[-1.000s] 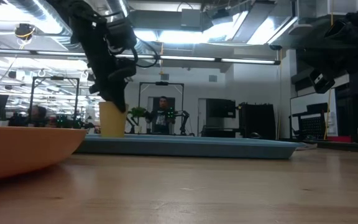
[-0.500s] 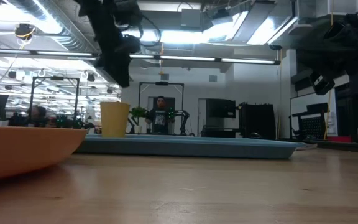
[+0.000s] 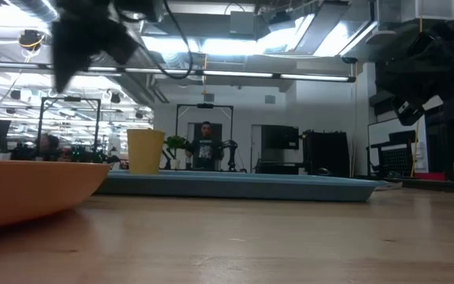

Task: Pick and place plate/cup/fork/spoon on tray
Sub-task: Put the orange plate to the bottom right of the orange cup on the blue tray

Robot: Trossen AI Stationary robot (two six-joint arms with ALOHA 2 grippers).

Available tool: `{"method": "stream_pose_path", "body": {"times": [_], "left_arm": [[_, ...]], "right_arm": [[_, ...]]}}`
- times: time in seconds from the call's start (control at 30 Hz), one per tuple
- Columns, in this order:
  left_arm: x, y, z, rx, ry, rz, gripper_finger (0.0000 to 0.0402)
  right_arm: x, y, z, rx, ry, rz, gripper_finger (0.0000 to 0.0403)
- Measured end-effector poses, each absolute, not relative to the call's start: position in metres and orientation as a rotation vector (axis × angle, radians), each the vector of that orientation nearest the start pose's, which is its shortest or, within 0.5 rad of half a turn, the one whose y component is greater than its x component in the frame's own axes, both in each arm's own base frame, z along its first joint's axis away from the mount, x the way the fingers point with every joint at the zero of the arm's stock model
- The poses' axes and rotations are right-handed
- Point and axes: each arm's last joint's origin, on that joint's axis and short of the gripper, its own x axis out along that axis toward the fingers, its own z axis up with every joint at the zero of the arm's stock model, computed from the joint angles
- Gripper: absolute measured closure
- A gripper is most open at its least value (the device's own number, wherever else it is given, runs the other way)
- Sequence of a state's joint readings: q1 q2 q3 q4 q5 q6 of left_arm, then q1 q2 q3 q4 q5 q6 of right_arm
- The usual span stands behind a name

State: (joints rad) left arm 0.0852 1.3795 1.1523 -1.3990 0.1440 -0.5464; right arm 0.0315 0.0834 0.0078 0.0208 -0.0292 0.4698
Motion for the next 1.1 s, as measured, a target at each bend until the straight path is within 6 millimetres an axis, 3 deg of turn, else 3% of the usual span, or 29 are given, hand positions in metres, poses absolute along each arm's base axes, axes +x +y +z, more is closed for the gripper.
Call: {"method": "stream_pose_path", "body": {"times": [0.2, 0.37, 0.6, 1.1], "left_arm": [[0.218, -0.041, 0.235, -0.538, 1.568, 0.307, 0.0337], [0.22, -0.065, 0.206, -0.547, 1.46, 0.216, 0.0337], [0.206, -0.074, 0.183, -0.483, 1.502, 0.215, 0.0337], [0.2, -0.075, 0.173, -0.47, 1.52, 0.207, 0.0337]], "right_arm": [[0.102, 0.004, 0.162, 0.469, 0.068, 0.047, 0.0293], [0.102, 0.004, 0.162, 0.497, 0.069, 0.048, 0.0293], [0.102, 0.005, 0.162, 0.545, 0.071, 0.066, 0.0293], [0.102, 0.005, 0.162, 0.55, 0.071, 0.063, 0.0293]]}}
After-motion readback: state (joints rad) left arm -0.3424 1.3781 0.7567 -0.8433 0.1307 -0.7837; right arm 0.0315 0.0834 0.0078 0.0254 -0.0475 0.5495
